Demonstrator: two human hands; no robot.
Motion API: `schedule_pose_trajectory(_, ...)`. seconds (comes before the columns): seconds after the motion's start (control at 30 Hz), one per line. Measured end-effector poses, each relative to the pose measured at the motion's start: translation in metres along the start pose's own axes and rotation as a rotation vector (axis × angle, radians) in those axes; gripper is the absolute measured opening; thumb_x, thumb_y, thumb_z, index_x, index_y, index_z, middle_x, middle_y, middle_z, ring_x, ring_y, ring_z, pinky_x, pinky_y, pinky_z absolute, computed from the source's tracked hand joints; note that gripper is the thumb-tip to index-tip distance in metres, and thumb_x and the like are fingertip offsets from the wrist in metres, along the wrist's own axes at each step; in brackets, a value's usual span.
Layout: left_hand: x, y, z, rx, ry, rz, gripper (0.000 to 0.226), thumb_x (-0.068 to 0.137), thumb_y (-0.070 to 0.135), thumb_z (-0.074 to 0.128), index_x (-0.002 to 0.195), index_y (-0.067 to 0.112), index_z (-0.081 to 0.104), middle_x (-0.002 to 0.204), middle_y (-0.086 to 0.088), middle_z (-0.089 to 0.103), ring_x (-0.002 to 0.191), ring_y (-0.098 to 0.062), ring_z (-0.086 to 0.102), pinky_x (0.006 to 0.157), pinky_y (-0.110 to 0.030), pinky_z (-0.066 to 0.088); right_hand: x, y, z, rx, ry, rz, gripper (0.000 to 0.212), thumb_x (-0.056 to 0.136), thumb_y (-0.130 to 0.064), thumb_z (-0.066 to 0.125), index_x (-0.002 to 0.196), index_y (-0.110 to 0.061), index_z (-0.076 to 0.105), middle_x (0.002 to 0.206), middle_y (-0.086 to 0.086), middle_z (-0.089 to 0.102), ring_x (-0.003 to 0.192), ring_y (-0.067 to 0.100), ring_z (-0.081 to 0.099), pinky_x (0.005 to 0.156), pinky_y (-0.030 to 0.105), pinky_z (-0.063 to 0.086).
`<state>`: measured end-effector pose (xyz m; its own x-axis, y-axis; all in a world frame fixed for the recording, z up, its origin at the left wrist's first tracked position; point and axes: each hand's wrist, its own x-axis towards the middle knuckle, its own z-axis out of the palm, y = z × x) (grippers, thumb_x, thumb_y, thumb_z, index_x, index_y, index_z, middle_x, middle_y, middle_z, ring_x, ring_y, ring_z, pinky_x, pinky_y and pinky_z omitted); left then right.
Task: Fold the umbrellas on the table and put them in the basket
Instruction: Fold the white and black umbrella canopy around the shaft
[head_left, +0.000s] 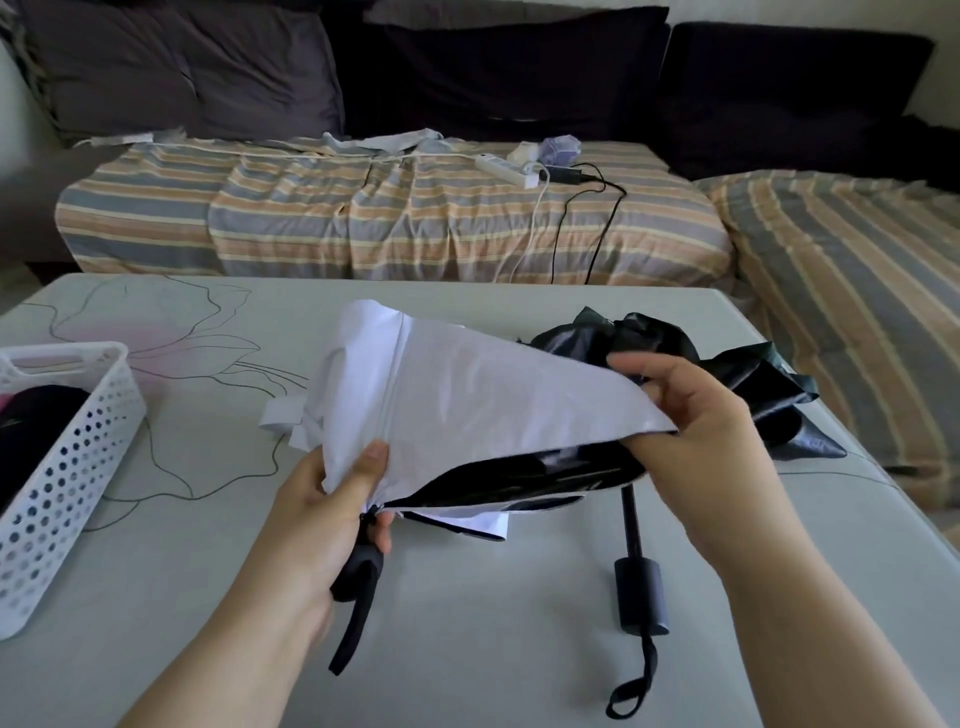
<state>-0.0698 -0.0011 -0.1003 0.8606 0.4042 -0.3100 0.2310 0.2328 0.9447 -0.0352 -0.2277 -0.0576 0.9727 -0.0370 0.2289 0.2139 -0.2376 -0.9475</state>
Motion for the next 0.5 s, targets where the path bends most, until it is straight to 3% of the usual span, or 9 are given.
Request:
schedule_pose_trajectory(0.07,-0.002,-0.002,0.003,0.048,0.039,0.058,0.018,0.09,0.032,0.062,0.089,0.014,0.058,0.051,0.0,0.056,0.045,-0.02,0.048,0.05,-0.025,0.039,-0.002,0.001,0.003,-0.381,0.26,-0.096,0.038,0.072,0.014,0.055,0.079,-0.022,0.06,0.064,-0.007,0.058,0.062,0.013,0.053,0.055,0.028,0.043)
schedule_pose_trajectory(0.17,-0.007,-0.003,0.009,0.106,0.059,0.141,0.017,0.092,0.028,0.059,0.087,0.013,0.054,0.058,-0.01,0.054,0.039,-0.018,0.044,0.044,-0.021,0.032,-0.005,-0.004,0.002,-0.509,0.468,-0.12,0.034,0.063,0.015,0.045,0.077,-0.015,0.043,0.063,0.003,0.05,0.06,0.028,0.042,0.054,0.036,0.032)
schedule_pose_trajectory(0.3,-0.009,0.0,0.011,0.128,0.061,0.178,0.018,0.094,0.026,0.056,0.089,0.009,0.051,0.059,-0.016,0.048,0.026,-0.01,0.033,0.031,-0.014,0.024,-0.012,-0.002,0.004,-0.572,0.383,-0.167,0.03,0.074,0.001,0.053,0.094,-0.019,0.045,0.065,-0.005,0.053,0.057,0.019,0.048,0.051,0.03,0.033)
schedule_pose_trajectory(0.4,-0.01,-0.001,0.013,0.124,0.042,0.208,0.017,0.095,0.025,0.055,0.088,0.01,0.05,0.057,-0.014,0.047,0.026,-0.01,0.032,0.03,-0.014,0.023,-0.013,-0.002,0.0,-0.642,0.477,-0.181,0.035,0.073,-0.009,0.056,0.107,-0.019,0.051,0.061,-0.01,0.052,0.054,0.012,0.047,0.05,0.024,0.027)
schedule_pose_trajectory(0.47,-0.01,-0.003,0.016,0.141,0.028,0.249,0.016,0.094,0.025,0.055,0.086,0.012,0.05,0.054,-0.012,0.048,0.028,-0.011,0.033,0.031,-0.016,0.025,-0.009,-0.004,-0.004,-0.599,0.434,-0.135,0.042,0.074,-0.006,0.057,0.113,-0.021,0.052,0.071,-0.016,0.054,0.063,0.016,0.051,0.052,0.028,0.032)
schedule_pose_trajectory(0.5,-0.01,-0.003,0.015,0.151,0.028,0.261,0.016,0.094,0.025,0.054,0.086,0.013,0.049,0.054,-0.011,0.047,0.028,-0.011,0.033,0.032,-0.016,0.025,-0.008,-0.004,-0.004,-0.555,0.33,-0.13,0.045,0.074,-0.006,0.06,0.114,-0.026,0.053,0.083,-0.022,0.053,0.074,0.013,0.054,0.057,0.028,0.038)
